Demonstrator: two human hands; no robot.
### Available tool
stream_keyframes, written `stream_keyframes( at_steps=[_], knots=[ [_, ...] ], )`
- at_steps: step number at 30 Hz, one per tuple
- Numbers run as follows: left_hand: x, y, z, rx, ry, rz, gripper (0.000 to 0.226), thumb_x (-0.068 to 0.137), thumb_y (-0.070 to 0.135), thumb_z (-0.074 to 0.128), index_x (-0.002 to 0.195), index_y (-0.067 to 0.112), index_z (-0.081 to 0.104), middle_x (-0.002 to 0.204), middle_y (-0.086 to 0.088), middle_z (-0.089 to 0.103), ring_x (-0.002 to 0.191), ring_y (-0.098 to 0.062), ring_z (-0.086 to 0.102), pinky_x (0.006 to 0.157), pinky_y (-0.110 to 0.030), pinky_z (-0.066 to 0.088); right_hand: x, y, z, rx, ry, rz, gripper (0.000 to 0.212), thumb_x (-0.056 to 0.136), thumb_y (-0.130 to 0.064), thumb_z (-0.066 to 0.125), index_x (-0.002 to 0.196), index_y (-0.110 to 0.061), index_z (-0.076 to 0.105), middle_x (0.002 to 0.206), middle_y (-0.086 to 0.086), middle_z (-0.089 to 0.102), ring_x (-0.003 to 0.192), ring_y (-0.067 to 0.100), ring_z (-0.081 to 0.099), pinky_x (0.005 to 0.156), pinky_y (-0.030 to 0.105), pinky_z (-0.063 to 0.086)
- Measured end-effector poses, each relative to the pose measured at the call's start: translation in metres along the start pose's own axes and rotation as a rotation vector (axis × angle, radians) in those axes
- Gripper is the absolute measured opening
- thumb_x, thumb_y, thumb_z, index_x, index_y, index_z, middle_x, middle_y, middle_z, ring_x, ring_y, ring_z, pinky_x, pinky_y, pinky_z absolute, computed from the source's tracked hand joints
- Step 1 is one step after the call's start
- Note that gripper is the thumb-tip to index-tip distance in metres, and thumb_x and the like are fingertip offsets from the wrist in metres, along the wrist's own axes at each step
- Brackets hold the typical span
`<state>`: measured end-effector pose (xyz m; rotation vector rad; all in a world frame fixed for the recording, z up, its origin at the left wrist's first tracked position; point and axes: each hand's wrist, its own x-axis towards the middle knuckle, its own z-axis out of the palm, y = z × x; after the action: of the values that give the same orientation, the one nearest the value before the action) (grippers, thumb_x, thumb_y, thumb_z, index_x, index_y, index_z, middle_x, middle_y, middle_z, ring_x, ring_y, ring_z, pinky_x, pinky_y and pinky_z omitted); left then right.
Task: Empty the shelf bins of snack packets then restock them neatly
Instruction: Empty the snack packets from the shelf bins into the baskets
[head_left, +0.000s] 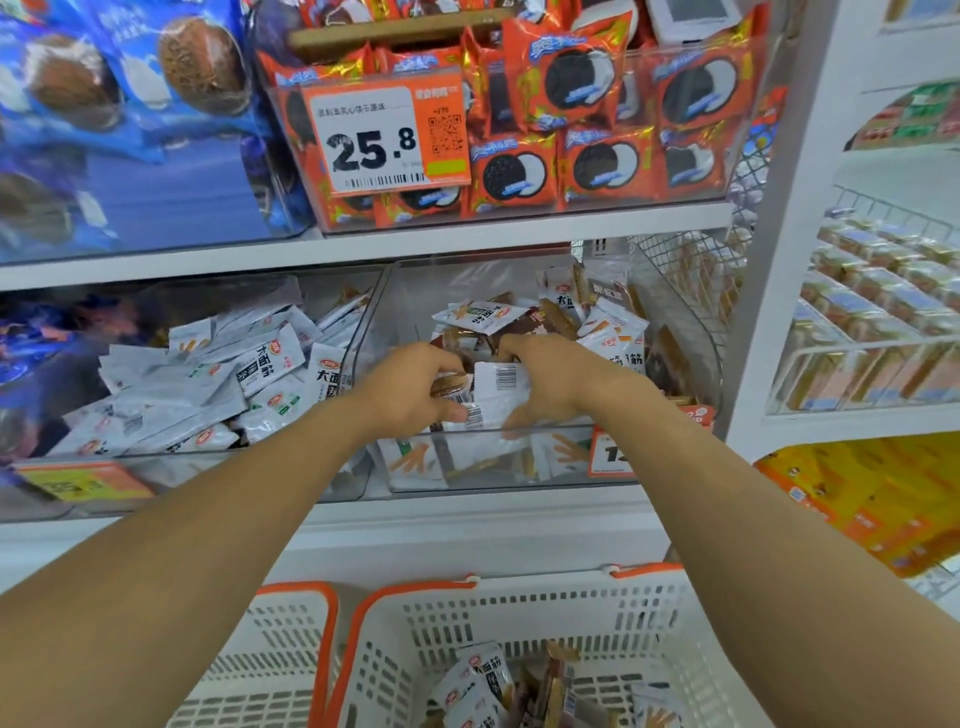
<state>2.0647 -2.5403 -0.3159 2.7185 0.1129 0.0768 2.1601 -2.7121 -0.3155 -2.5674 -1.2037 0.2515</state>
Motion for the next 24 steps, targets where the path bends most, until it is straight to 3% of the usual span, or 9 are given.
stream_keyframes(
  at_steps=[4,9,11,15,18,21,24],
  knots=[
    [-0.006,0.005,-0.002,-0.002,0.145,-0.036,0.03,0.081,0.016,0.082,0.11,0.014,0.073,0.103,-0.002,0.066,0.094,-0.024,0.062,0.083,-0.032,0.047,-0.004,-0.002,-0.011,0.083,0.037,-0.02,0.072,0.068,-0.028,0.093,0.127,-0.018,0.052,0.125,0.003,0.059,0.113,0.026,0.054,0.093,0.041,0.047],
    [-0.019,0.014,-0.019,0.074,0.297,0.018,0.02,0.084,0.017,0.079,0.1,0.007,0.071,0.09,-0.007,0.06,0.087,-0.03,0.058,0.078,-0.039,0.046,-0.018,-0.014,-0.027,0.063,0.087,-0.072,0.092,0.077,-0.034,0.087,0.153,-0.023,0.037,0.154,0.003,0.045,0.138,0.03,0.044,0.11,0.045,0.04],
    [-0.028,0.024,-0.025,0.091,0.358,0.06,0.02,0.085,0.017,0.078,0.097,0.003,0.07,0.091,-0.012,0.06,0.088,-0.032,0.057,0.079,-0.044,0.046,-0.026,-0.019,-0.037,0.009,0.134,-0.069,0.086,0.077,-0.037,0.086,0.15,-0.022,0.043,0.151,0.003,0.049,0.136,0.03,0.046,0.108,0.045,0.041],
    [-0.055,0.05,-0.047,0.1,0.484,0.139,0.023,0.085,0.019,0.077,0.103,0.006,0.07,0.091,-0.007,0.057,0.089,-0.027,0.054,0.075,-0.035,0.038,-0.055,-0.037,-0.067,-0.014,0.242,-0.103,0.062,0.073,-0.037,0.088,0.128,-0.024,0.06,0.125,0.0,0.064,0.115,0.028,0.058,0.095,0.044,0.049],
    [-0.086,0.069,-0.065,0.072,0.546,0.161,0.028,0.082,0.02,0.08,0.107,0.01,0.071,0.094,-0.006,0.062,0.089,-0.022,0.054,0.078,-0.032,0.039,-0.085,-0.055,-0.091,-0.053,0.25,-0.153,0.061,0.071,-0.04,0.087,0.125,-0.028,0.06,0.122,-0.003,0.065,0.111,0.025,0.059,0.093,0.042,0.049],
    [-0.123,0.078,-0.067,0.004,0.422,0.121,0.02,0.08,0.025,0.08,0.097,0.02,0.07,0.094,-0.001,0.064,0.087,-0.018,0.055,0.077,-0.03,0.039,-0.118,-0.068,-0.1,-0.064,0.119,-0.206,0.051,0.072,-0.044,0.087,0.113,-0.023,0.063,0.112,-0.007,0.065,0.101,0.02,0.059,0.088,0.041,0.049],
    [-0.145,0.067,-0.033,-0.194,0.11,0.019,0.019,0.08,0.026,0.08,0.093,0.023,0.067,0.108,0.003,0.069,0.099,-0.015,0.062,0.09,-0.033,0.047,-0.136,-0.07,-0.065,-0.091,-0.165,-0.161,0.046,0.077,-0.046,0.084,0.108,-0.025,0.057,0.102,-0.015,0.054,0.094,0.013,0.051,0.08,0.032,0.044]
  ],
)
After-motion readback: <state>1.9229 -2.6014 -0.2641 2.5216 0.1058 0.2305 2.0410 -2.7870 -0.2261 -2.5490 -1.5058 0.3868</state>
